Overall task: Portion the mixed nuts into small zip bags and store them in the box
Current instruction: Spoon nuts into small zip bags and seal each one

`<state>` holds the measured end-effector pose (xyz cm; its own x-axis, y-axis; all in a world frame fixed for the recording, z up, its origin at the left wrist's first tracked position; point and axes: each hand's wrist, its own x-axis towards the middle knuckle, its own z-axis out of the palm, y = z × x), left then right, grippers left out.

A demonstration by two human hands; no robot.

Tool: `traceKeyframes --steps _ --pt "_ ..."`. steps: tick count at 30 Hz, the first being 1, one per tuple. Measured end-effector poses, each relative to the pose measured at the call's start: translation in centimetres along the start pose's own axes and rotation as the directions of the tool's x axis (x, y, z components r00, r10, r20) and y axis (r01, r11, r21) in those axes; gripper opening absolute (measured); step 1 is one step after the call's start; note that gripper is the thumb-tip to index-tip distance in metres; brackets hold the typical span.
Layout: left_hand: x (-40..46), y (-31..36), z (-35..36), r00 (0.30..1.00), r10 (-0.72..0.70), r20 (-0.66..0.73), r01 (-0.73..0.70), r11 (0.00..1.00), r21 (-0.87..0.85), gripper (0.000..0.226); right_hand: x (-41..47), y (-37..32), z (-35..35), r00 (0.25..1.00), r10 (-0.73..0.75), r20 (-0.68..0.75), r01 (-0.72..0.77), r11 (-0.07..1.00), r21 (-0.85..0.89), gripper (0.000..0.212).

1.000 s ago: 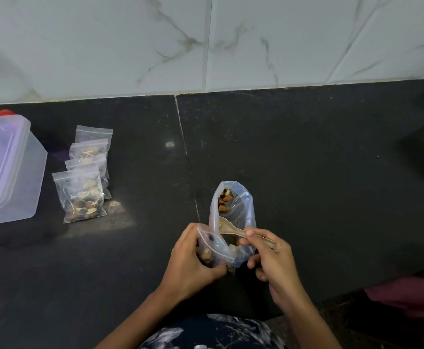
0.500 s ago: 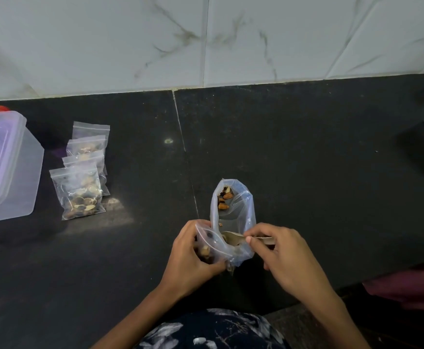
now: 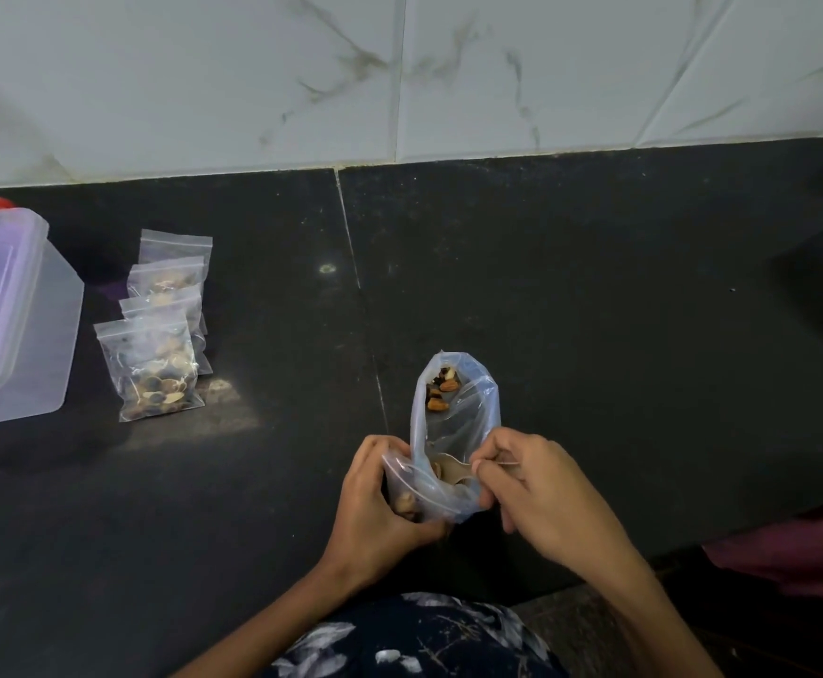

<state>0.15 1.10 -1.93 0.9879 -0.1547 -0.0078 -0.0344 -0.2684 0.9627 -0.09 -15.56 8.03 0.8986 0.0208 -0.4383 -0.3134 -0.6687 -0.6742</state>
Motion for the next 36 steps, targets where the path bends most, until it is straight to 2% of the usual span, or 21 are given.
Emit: traceKeyframes --steps 2,5,8,11,16,22,29,34,36 --pt "0.0 0.1 0.0 1.000 -0.011 0.010 0.011 1.000 0.000 0.048 0.6 0.2 0.9 0.991 0.131 -0.026 -0.120 0.962 0.245 0.016" --pt "-0.1 0.3 0.1 1.000 -0.007 0.011 0.007 1.000 0.008 0.051 0.6 0.4 2.1 0.931 0.364 -0.009 -0.289 0.754 0.590 0.016" --pt "-0.1 0.3 0.1 1.000 -0.001 0.016 0.000 1.000 0.014 0.054 0.1 0.6 2.8 0.887 0.460 0.030 -0.330 0.588 0.738 0.015" --pt "-0.2 0.3 0.2 1.000 -0.004 0.010 0.004 1.000 0.018 0.052 -0.3 0.7 3.5 0.869 0.494 0.030 -0.314 0.505 0.804 0.015" --pt "-0.1 0.1 0.2 0.999 -0.045 0.005 0.045 0.999 0.027 0.057 -0.8 0.7 3.8 0.883 0.470 -0.015 -0.259 0.514 0.818 0.014" --pt "0.0 0.6 -0.2 0.999 -0.036 0.003 0.036 0.999 -0.003 0.057 -1.0 0.9 3.8 0.883 0.468 -0.002 -0.234 0.447 0.863 0.013" --pt "-0.2 1.8 -0.8 0.999 -0.042 -0.010 0.041 0.993 -0.114 0.057 -1.3 1.4 3.4 0.880 0.473 -0.029 -0.190 0.408 0.893 0.013" --pt "0.2 2.1 -0.2 0.998 -0.050 -0.035 0.046 0.994 -0.099 0.075 -1.3 1.2 3.8 0.886 0.454 -0.094 -0.156 0.484 0.861 0.012" --pt "0.4 2.0 -0.1 0.998 -0.041 -0.050 0.037 0.996 -0.087 0.076 -1.2 1.1 4.1 0.882 0.455 -0.125 -0.142 0.509 0.849 0.012"
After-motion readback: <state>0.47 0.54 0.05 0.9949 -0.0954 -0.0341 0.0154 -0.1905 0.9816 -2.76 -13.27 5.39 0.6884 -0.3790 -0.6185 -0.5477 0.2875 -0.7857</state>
